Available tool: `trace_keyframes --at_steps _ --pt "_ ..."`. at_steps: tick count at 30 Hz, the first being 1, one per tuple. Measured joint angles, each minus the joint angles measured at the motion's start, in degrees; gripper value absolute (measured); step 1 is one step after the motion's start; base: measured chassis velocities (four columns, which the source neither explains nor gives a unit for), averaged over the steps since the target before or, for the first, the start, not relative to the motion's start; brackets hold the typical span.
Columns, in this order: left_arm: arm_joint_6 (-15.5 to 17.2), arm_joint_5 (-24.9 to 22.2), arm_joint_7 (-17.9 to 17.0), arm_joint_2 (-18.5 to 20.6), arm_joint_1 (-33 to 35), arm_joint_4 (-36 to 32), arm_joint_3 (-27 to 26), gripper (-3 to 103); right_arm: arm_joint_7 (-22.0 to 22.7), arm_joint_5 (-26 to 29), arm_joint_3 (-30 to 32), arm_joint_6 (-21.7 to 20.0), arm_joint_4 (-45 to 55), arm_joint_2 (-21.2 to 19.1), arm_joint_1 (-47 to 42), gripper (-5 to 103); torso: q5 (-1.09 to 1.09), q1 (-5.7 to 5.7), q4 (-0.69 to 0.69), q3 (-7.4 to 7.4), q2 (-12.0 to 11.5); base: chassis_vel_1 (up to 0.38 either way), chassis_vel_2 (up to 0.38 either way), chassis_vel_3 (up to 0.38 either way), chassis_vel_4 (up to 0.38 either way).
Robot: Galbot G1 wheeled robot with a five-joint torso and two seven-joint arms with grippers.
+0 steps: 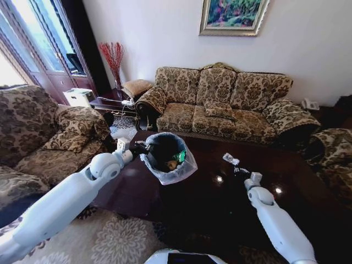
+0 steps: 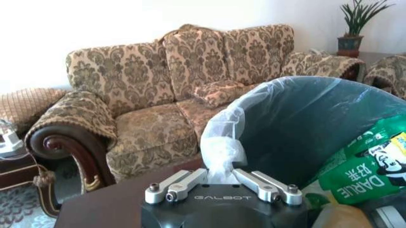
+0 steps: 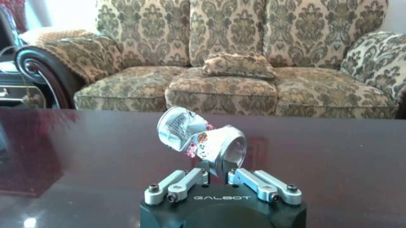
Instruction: Move to the front of the table and place the trash on the table into the trash bin.
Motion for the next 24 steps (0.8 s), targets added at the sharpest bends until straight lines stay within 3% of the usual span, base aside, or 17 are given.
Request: trace_keyframes --at_steps 7,12,15,16,18,19,21,22,23,24 --pt "0.0 -0.2 -0.2 -0.6 -0.1 -0.3 0.0 2 1.2 0.3 2.0 1.4 9.2 -0.6 -3.8 12 0.01 0.0 0.0 0.0 0.0 0.0 0.0 0.0 0.0" --pt "0.0 -0.2 -0.4 -0.6 -0.2 -1.0 0.4 2 0.5 0.6 4.4 2.5 22.0 -4.0 -8.3 12 0.0 0.0 -0.01 0.0 0.0 0.0 0.0 0.0 0.0" --pt "0.3 -0.3 0.0 0.0 -1.3 -0.6 1.2 2 0.7 5.1 7.6 0.6 35.8 -9.8 -12.0 12 -0.01 0.0 0.0 -0.01 0.0 0.0 0.0 0.0 0.0" --pt "0.3 -0.3 0.0 0.0 -1.3 -0.6 1.2 2 0.7 5.1 7.6 0.6 35.8 -9.8 -12.0 12 -0.01 0.0 0.0 -0.01 0.0 0.0 0.0 0.0 0.0" --pt "0.6 -0.8 0.4 0.6 -2.9 0.3 2.4 2 0.8 11.0 11.6 -1.4 43.8 -15.3 -14.9 12 0.0 0.0 0.01 0.0 0.0 0.0 0.0 0.0 0.0" --pt "0.6 -0.8 0.4 0.6 -2.9 0.3 2.4 2 0.8 11.0 11.6 -1.4 43.8 -15.3 -14.9 12 0.0 0.0 0.01 0.0 0.0 0.0 0.0 0.0 0.0" --pt "1.6 -3.2 0.3 0.2 -6.2 0.8 4.8 2 -1.0 15.7 17.7 -3.1 50.5 -20.7 -17.9 12 0.01 0.0 0.02 0.0 0.0 0.0 0.0 0.0 0.0" --pt "1.6 -3.2 0.3 0.2 -6.2 0.8 4.8 2 -1.0 15.7 17.7 -3.1 50.5 -20.7 -17.9 12 0.01 0.0 0.02 0.0 0.0 0.0 0.0 0.0 0.0" --pt "2.5 -5.0 0.2 -0.4 -8.6 0.9 6.5 2 -4.6 17.2 22.4 -4.5 53.8 -25.2 -19.5 12 -0.05 0.0 -0.07 0.0 0.0 0.0 0.0 0.0 0.0" --pt "2.8 -5.4 0.2 -0.4 -9.2 0.8 6.9 2 -5.7 17.7 23.2 -4.8 54.5 -26.8 -19.5 12 -0.04 0.0 -0.1 -0.01 0.0 0.0 0.0 0.0 0.0"
